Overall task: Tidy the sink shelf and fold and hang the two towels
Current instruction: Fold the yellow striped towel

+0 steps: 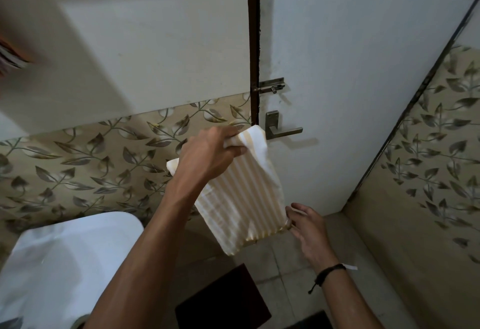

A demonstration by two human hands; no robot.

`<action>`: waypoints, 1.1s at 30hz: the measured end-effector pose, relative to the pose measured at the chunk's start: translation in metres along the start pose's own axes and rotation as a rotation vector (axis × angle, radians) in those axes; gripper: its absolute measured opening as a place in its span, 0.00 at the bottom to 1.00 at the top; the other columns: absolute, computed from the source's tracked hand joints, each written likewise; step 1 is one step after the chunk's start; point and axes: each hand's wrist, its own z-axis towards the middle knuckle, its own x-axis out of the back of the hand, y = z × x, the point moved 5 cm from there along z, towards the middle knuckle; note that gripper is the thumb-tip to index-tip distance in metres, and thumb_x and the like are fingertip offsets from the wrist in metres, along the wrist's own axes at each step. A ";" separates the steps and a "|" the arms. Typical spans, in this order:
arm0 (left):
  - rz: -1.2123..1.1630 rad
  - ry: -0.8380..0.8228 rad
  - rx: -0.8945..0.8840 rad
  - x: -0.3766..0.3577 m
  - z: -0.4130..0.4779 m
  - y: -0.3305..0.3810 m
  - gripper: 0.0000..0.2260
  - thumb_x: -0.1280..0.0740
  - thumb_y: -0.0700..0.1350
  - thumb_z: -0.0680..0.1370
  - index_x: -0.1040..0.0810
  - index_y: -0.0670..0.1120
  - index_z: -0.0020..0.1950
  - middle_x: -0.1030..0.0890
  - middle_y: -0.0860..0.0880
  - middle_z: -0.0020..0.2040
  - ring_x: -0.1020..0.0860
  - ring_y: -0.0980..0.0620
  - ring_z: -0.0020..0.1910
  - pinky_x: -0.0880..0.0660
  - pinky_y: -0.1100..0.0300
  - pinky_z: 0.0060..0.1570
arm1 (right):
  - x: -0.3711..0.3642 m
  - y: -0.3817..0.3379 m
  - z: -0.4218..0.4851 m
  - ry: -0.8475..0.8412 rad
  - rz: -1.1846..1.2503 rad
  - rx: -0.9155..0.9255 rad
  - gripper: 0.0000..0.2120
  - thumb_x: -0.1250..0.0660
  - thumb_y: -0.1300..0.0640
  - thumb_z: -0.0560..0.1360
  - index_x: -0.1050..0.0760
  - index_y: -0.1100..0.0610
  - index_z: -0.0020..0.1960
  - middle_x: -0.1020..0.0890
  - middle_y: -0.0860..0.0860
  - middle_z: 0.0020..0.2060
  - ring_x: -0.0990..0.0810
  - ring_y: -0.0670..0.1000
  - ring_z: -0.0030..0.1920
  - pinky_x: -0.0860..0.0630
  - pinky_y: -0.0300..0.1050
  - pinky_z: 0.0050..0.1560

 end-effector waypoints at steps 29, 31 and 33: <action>-0.029 -0.027 0.073 0.001 -0.002 -0.039 0.06 0.26 0.51 0.76 0.17 0.52 0.50 0.19 0.53 0.38 0.22 0.52 0.38 0.26 0.53 0.39 | -0.003 -0.001 0.017 -0.010 0.056 -0.243 0.03 0.29 0.60 0.76 0.19 0.58 0.49 0.16 0.54 0.44 0.19 0.52 0.46 0.19 0.48 0.47; -0.038 -0.020 0.085 0.003 0.000 -0.043 0.06 0.26 0.51 0.76 0.16 0.53 0.52 0.19 0.54 0.38 0.22 0.54 0.38 0.26 0.53 0.39 | -0.001 0.001 0.016 -0.035 0.170 -0.357 0.02 0.30 0.61 0.76 0.21 0.59 0.48 0.15 0.54 0.39 0.20 0.52 0.45 0.22 0.49 0.50; -0.054 -0.024 0.096 0.004 0.000 -0.046 0.07 0.26 0.51 0.76 0.16 0.54 0.53 0.18 0.53 0.39 0.21 0.53 0.39 0.25 0.51 0.41 | 0.003 0.007 0.018 -0.028 0.268 -0.457 0.02 0.32 0.62 0.76 0.21 0.58 0.48 0.15 0.53 0.32 0.21 0.51 0.45 0.24 0.49 0.47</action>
